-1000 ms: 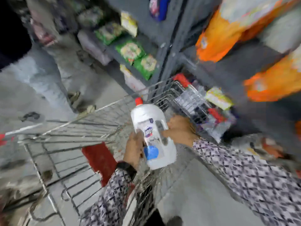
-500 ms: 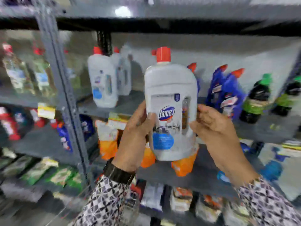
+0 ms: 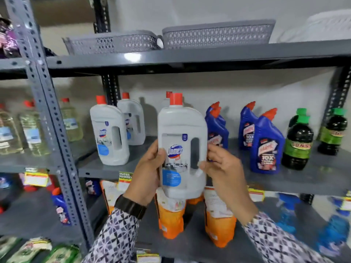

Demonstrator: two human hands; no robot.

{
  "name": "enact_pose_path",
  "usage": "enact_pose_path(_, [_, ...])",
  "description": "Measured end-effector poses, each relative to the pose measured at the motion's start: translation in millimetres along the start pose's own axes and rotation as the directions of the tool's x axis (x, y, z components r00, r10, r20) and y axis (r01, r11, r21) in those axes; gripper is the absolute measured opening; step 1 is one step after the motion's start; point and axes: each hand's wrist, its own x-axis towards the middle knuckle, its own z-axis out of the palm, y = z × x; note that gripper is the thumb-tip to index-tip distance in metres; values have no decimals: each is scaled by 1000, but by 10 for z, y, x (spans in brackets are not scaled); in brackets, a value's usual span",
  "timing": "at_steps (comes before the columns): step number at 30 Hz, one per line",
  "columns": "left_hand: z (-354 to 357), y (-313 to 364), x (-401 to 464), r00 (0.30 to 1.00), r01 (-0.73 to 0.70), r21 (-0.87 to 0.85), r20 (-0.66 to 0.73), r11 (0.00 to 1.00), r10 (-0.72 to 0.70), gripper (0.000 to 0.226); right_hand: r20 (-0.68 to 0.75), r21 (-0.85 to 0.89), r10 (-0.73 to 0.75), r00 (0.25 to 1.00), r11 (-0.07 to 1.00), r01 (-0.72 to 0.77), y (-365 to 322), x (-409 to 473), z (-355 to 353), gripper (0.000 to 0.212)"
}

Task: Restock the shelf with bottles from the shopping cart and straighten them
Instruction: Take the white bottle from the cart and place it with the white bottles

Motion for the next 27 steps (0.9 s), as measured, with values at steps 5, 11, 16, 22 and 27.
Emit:
enact_pose_path(5, [-727,-77,565,978,84,-40,-190,996,-90,40,-16,-102,-22,1000,995,20,352,536,791,50])
enact_pose_path(11, [-1142,-145,899,975,61,-62,-211,996,-72,35,-40,-143,-41,998,989,34,586,871,1093,43])
enact_pose_path(16, [-1280,-285,968,990,-8,23,-142,1000,11,44,-69,-117,-85,994,990,76,726,901,1119,46])
enact_pose_path(22, [-1287,-320,1015,995,21,158,-101,987,-5,50,-106,-98,-108,988,990,98,900,901,1110,46])
enact_pose_path(27, [-1502,-185,796,988,100,556,40,825,-146,68,163,-217,54,985,976,-17,1008,924,1019,72])
